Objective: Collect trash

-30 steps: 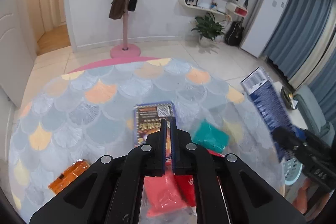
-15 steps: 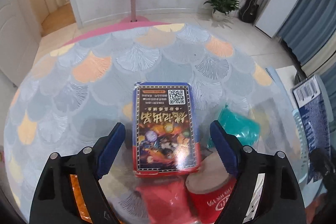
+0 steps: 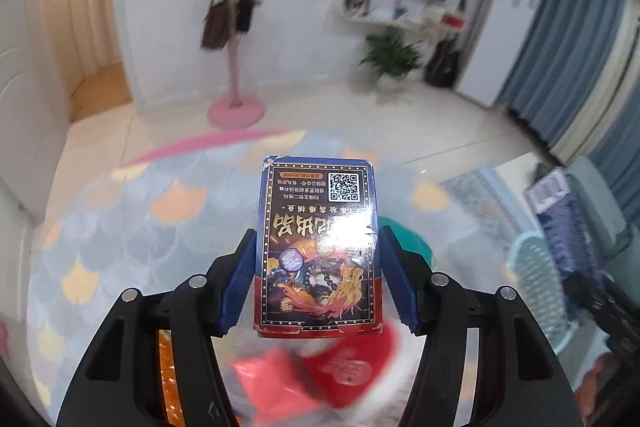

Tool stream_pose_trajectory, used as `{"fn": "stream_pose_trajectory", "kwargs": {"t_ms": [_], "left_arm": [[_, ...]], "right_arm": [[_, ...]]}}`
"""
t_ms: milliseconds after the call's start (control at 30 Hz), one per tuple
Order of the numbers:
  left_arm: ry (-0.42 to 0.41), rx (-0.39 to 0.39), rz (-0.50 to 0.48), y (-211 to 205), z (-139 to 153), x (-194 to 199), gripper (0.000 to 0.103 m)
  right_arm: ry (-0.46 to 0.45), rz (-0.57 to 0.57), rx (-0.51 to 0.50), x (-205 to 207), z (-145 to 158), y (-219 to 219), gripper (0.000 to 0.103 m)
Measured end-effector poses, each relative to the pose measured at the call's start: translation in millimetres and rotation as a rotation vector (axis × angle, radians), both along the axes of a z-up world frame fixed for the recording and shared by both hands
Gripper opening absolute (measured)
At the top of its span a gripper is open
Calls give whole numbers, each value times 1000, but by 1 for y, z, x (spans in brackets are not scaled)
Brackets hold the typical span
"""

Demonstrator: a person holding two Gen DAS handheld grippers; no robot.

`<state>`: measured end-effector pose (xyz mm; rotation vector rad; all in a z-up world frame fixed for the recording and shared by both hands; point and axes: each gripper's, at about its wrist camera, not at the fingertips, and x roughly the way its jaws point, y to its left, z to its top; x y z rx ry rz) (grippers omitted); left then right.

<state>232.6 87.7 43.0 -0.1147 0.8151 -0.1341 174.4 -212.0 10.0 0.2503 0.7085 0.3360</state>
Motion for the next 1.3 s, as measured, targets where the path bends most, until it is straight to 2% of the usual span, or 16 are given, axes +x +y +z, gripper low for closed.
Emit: {"fn": "stream_pose_trajectory", "kwargs": {"t_ms": [167, 333, 433, 567, 633, 833, 933, 1067, 1200, 1233, 1267, 1300], "left_arm": [[-79, -11, -106, -51, 34, -21, 58], [-80, 32, -129, -84, 32, -28, 58], [-26, 35, -139, -86, 15, -22, 58], [109, -68, -256, -91, -21, -24, 58], [141, -81, -289, -93, -35, -33, 58], [175, 37, -264, -96, -76, -68, 60], [193, 49, -277, -92, -84, -73, 63], [206, 109, -293, -93, -90, -88, 73], [202, 153, -282, -97, -96, -92, 71], [191, 157, -276, -96, -96, -94, 68], [183, 166, -269, -97, -95, -94, 58], [177, 168, -264, -99, -93, -95, 59]], "right_arm": [[-59, -104, -23, -21, 19, -34, 51], [-49, -163, -7, -34, 20, -69, 51], [-34, -180, 5, -38, 13, -81, 51], [6, -187, 48, -38, -1, -90, 51], [19, -185, 53, -40, -8, -90, 51], [40, -172, 56, -43, -21, -90, 51], [40, -168, 58, -45, -21, -88, 51], [32, -168, 65, -49, -20, -90, 51], [37, -168, 73, -49, -22, -91, 51], [37, -167, 73, -49, -22, -91, 51], [38, -165, 71, -50, -22, -91, 51], [36, -166, 69, -51, -22, -91, 51]]}}
